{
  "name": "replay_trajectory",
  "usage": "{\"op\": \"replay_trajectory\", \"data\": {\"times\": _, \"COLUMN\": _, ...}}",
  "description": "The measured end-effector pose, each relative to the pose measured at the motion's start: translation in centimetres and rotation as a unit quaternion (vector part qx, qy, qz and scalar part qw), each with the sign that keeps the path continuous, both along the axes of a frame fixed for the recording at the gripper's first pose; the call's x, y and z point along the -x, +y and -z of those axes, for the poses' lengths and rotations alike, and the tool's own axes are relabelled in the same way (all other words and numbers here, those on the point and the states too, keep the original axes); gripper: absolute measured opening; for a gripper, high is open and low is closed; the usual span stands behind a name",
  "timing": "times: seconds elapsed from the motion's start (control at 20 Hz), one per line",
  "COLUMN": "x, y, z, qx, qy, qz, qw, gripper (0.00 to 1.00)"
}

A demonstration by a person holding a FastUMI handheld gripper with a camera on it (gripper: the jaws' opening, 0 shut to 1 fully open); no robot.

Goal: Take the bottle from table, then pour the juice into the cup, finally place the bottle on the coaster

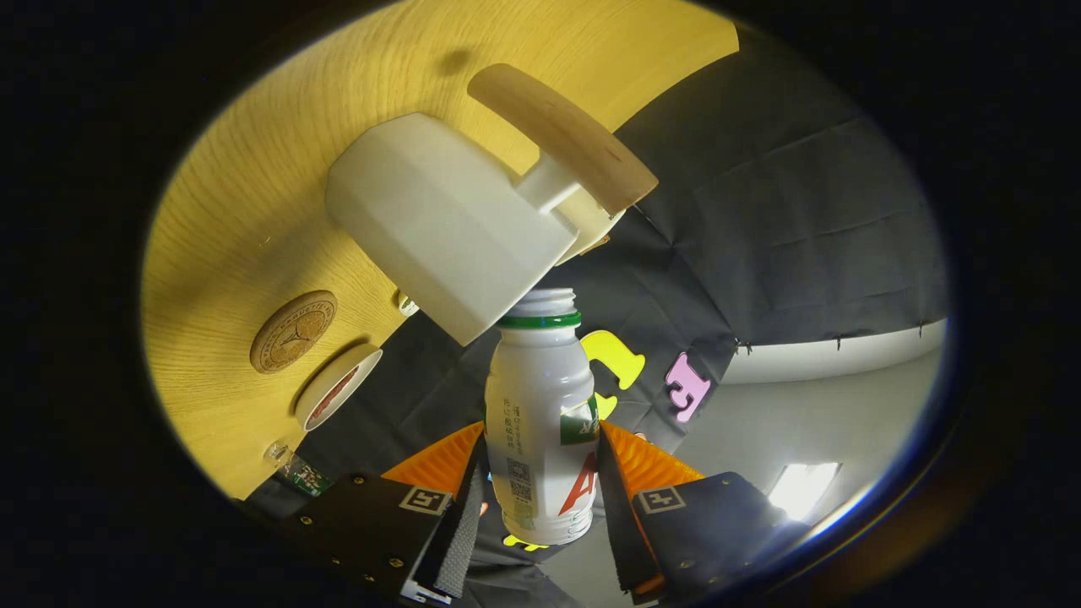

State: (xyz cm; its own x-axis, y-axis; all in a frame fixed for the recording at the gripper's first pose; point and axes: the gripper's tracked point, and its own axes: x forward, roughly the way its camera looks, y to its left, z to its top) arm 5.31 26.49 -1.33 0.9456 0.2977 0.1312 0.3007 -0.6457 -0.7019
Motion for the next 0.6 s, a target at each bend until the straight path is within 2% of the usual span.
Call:
{"op": "replay_trajectory", "data": {"times": 0.25, "x": -0.2, "y": -1.4, "z": 0.4, "qx": -0.103, "qy": 0.044, "qz": 0.023, "qw": 0.993, "gripper": 0.65}}
{"op": "replay_trajectory", "data": {"times": 0.4, "x": -0.2, "y": -2.1, "z": 0.7, "qx": -0.178, "qy": 0.072, "qz": 0.036, "qw": 0.981, "gripper": 0.65}}
{"op": "replay_trajectory", "data": {"times": 0.6, "x": -0.5, "y": -2.5, "z": 1.2, "qx": -0.245, "qy": 0.101, "qz": 0.050, "qw": 0.963, "gripper": 0.65}}
